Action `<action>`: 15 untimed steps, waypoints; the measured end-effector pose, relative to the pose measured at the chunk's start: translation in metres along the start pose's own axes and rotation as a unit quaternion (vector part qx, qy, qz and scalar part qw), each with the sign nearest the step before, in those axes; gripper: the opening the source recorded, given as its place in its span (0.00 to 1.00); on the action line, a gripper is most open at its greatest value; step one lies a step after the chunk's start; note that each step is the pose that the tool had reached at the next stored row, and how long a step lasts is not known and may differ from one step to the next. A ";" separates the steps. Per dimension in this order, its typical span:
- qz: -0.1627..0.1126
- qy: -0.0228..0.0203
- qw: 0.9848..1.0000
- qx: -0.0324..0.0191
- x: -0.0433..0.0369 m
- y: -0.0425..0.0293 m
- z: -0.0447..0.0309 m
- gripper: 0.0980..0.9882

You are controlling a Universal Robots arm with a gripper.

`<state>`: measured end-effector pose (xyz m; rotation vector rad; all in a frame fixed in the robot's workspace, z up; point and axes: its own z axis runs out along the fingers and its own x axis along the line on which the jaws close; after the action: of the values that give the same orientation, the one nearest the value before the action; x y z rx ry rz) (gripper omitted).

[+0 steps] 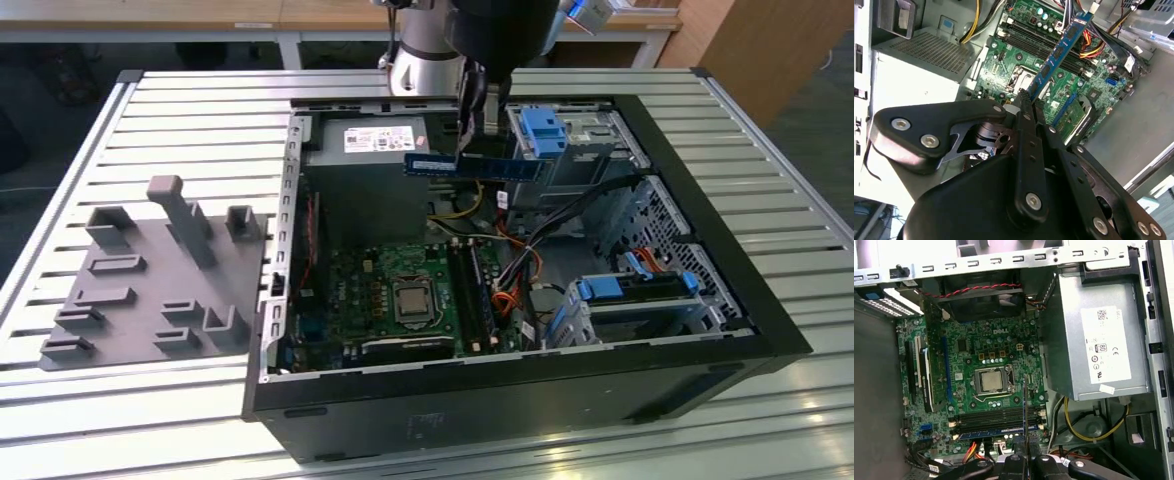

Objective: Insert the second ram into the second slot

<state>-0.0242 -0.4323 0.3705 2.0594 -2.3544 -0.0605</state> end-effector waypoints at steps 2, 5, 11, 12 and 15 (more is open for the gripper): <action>0.007 0.000 1.000 0.000 0.0000 0.0000 0.0000 0.04; 0.017 -0.001 1.000 0.000 0.0000 0.0000 0.0001 0.04; 0.032 -0.001 0.999 0.001 0.0000 0.0000 0.0002 0.04; 0.034 -0.001 0.999 0.001 0.0000 0.0000 0.0002 0.04; 0.041 -0.001 0.999 0.001 0.0000 0.0000 0.0003 0.04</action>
<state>-0.0242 -0.4323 0.3703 1.9629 -2.4373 -0.0611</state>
